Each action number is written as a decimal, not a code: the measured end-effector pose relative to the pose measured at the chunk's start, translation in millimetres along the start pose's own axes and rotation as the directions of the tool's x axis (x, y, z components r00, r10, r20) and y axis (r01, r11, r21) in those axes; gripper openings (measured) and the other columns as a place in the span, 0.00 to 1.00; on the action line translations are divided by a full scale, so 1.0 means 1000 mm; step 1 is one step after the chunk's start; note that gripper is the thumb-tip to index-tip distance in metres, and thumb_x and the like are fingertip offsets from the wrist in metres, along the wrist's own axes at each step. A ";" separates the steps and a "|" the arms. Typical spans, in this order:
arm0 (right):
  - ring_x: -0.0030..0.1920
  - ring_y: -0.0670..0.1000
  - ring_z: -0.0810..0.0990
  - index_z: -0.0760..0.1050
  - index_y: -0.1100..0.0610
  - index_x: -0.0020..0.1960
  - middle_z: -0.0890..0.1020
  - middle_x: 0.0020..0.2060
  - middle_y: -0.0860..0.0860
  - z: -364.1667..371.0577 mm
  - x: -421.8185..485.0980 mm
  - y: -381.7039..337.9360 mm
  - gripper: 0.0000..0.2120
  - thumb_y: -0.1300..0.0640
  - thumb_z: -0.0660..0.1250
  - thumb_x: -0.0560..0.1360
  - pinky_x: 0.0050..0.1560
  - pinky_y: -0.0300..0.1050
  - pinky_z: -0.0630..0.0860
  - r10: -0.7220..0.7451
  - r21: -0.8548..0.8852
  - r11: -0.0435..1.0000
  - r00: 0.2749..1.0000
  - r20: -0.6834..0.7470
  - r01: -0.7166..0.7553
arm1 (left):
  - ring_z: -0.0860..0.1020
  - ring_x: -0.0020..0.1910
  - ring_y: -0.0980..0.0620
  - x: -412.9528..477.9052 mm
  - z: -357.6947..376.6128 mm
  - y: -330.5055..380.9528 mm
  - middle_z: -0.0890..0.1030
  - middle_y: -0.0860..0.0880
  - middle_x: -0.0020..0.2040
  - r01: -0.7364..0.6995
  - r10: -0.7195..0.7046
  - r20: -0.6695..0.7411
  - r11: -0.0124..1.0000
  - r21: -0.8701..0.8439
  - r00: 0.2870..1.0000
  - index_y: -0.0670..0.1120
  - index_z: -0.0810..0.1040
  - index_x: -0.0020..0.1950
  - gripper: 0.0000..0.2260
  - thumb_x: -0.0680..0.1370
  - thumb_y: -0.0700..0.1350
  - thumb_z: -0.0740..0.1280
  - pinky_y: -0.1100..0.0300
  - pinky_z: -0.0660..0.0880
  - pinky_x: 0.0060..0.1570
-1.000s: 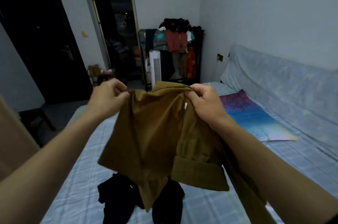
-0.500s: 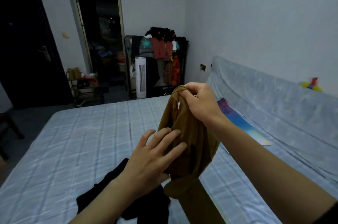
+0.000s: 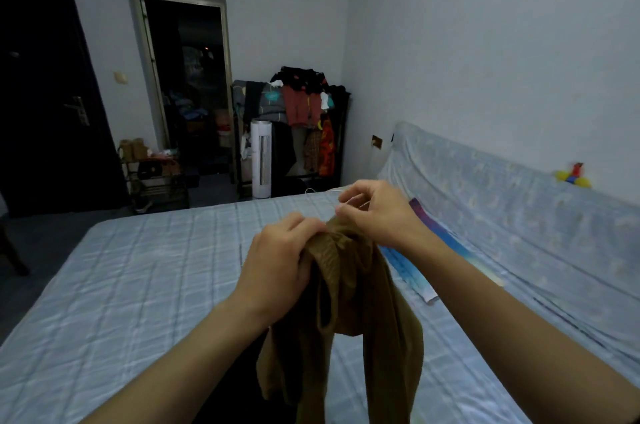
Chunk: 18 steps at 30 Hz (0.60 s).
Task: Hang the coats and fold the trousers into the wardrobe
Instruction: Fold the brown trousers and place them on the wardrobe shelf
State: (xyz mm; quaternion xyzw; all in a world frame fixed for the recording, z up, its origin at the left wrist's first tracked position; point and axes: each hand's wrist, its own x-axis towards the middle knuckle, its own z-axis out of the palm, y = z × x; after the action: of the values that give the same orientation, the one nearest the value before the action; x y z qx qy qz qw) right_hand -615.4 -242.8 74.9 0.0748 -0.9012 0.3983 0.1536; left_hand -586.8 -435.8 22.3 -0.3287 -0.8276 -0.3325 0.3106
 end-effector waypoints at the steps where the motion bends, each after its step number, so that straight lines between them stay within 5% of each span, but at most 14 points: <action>1: 0.40 0.43 0.81 0.81 0.52 0.51 0.83 0.42 0.47 0.001 -0.004 -0.001 0.06 0.52 0.72 0.75 0.35 0.36 0.75 0.008 0.008 1.000 0.999 0.037 -0.009 | 0.79 0.44 0.55 0.007 -0.005 0.001 0.81 0.55 0.45 0.057 -0.057 0.002 0.998 -0.042 0.998 0.52 0.80 0.52 0.06 0.76 0.44 0.67 0.51 0.77 0.44; 5: 0.42 0.47 0.83 0.81 0.52 0.51 0.84 0.42 0.48 0.006 -0.023 -0.015 0.09 0.48 0.69 0.77 0.39 0.39 0.76 -0.063 0.149 0.988 0.994 0.088 0.050 | 0.79 0.38 0.58 0.035 -0.022 -0.001 0.81 0.55 0.37 0.207 -0.207 -0.011 0.978 -0.014 0.978 0.51 0.81 0.45 0.07 0.73 0.38 0.70 0.52 0.78 0.41; 11: 0.47 0.36 0.81 0.77 0.45 0.57 0.83 0.48 0.40 0.016 -0.057 -0.048 0.20 0.42 0.76 0.68 0.43 0.31 0.77 -0.157 0.166 0.979 0.957 0.244 0.118 | 0.80 0.42 0.51 0.065 -0.044 -0.002 0.80 0.52 0.40 0.352 -0.359 0.054 0.930 0.106 0.932 0.50 0.78 0.45 0.07 0.71 0.41 0.73 0.49 0.80 0.45; 14: 0.43 0.40 0.81 0.76 0.48 0.51 0.82 0.43 0.43 0.029 -0.058 -0.056 0.18 0.47 0.78 0.66 0.40 0.36 0.78 -0.194 0.078 0.980 0.969 0.153 0.184 | 0.79 0.43 0.49 0.070 -0.047 -0.001 0.79 0.51 0.41 0.368 -0.374 0.031 0.921 0.127 0.927 0.51 0.76 0.44 0.07 0.71 0.42 0.72 0.50 0.80 0.43; 18: 0.36 0.47 0.77 0.77 0.54 0.47 0.79 0.36 0.49 0.047 -0.048 -0.052 0.06 0.61 0.66 0.71 0.37 0.45 0.74 -0.267 -0.115 0.959 0.961 -0.069 0.259 | 0.78 0.43 0.50 0.067 -0.054 -0.003 0.78 0.52 0.41 0.328 -0.334 0.034 0.937 0.118 0.942 0.51 0.75 0.45 0.09 0.71 0.42 0.73 0.52 0.79 0.42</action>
State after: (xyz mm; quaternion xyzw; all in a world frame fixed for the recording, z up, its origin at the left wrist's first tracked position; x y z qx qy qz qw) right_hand -567.4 -311.8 65.3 0.1690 -0.8957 0.3291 0.2466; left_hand -612.7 -455.0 102.3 -0.1759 -0.8964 -0.3244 0.2457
